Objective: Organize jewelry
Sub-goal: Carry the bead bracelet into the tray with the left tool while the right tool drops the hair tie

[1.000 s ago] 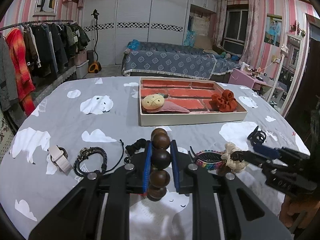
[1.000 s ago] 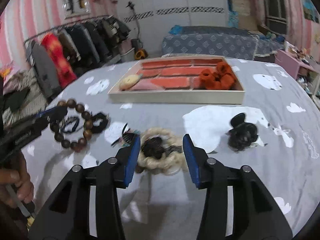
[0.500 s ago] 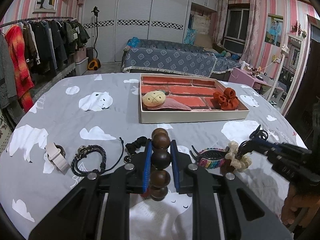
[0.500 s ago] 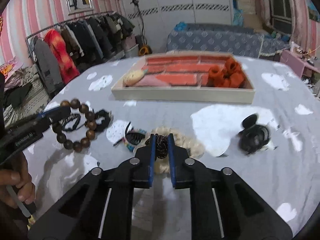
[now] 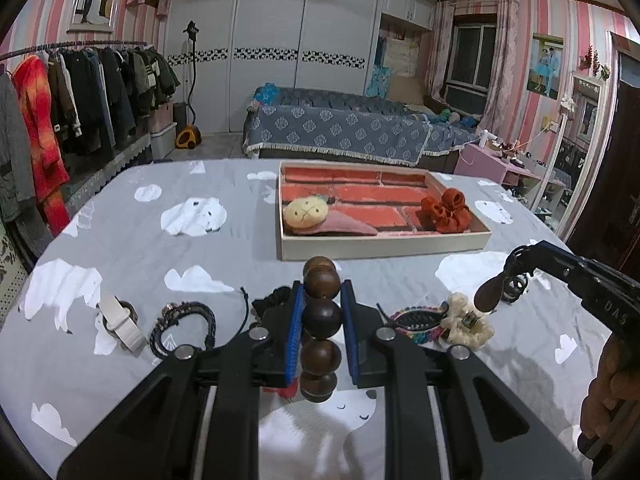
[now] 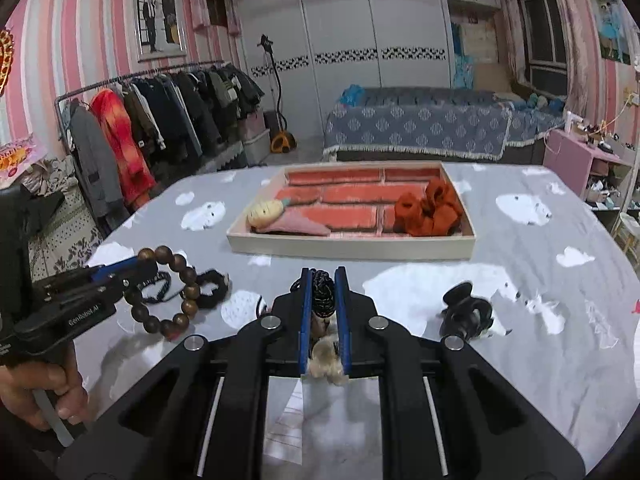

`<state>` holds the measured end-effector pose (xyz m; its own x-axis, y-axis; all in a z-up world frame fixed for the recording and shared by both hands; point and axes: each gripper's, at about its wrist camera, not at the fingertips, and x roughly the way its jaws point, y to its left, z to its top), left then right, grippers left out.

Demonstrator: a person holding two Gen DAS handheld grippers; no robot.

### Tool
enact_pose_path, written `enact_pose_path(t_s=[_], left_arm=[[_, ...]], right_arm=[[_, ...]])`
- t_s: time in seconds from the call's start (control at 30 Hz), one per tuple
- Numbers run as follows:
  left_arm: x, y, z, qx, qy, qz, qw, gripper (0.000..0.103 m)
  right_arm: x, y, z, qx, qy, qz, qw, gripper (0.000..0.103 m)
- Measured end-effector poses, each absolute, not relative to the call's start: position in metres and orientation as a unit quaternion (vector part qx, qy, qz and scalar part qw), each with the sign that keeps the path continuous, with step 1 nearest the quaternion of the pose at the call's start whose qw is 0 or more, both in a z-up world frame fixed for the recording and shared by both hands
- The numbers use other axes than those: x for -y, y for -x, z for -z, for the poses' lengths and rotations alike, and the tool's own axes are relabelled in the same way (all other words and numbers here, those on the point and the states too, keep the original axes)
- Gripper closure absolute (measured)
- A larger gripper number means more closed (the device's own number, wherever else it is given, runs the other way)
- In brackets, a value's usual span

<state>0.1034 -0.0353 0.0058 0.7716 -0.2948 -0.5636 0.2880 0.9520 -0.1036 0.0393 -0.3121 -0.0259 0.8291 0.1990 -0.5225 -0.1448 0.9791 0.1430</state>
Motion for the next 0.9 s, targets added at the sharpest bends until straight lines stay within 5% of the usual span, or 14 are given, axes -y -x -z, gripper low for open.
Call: enact_pose_path(t_s=[0.47, 0.9], left_arm=[[0.058, -0.130, -0.046, -0.265, -0.004, 0.164, 0.950, 0.084], [0.099, -0.269, -0.053, -0.276, 0.011, 0.145, 0.950, 0.084]], right_arm=[[0.322, -0.054, -0.006, -0.236, -0.039, -0.070, 0.969, 0.091], [0.348, -0.173, -0.019, -0.240, -0.046, -0.051, 0.968, 0.091]])
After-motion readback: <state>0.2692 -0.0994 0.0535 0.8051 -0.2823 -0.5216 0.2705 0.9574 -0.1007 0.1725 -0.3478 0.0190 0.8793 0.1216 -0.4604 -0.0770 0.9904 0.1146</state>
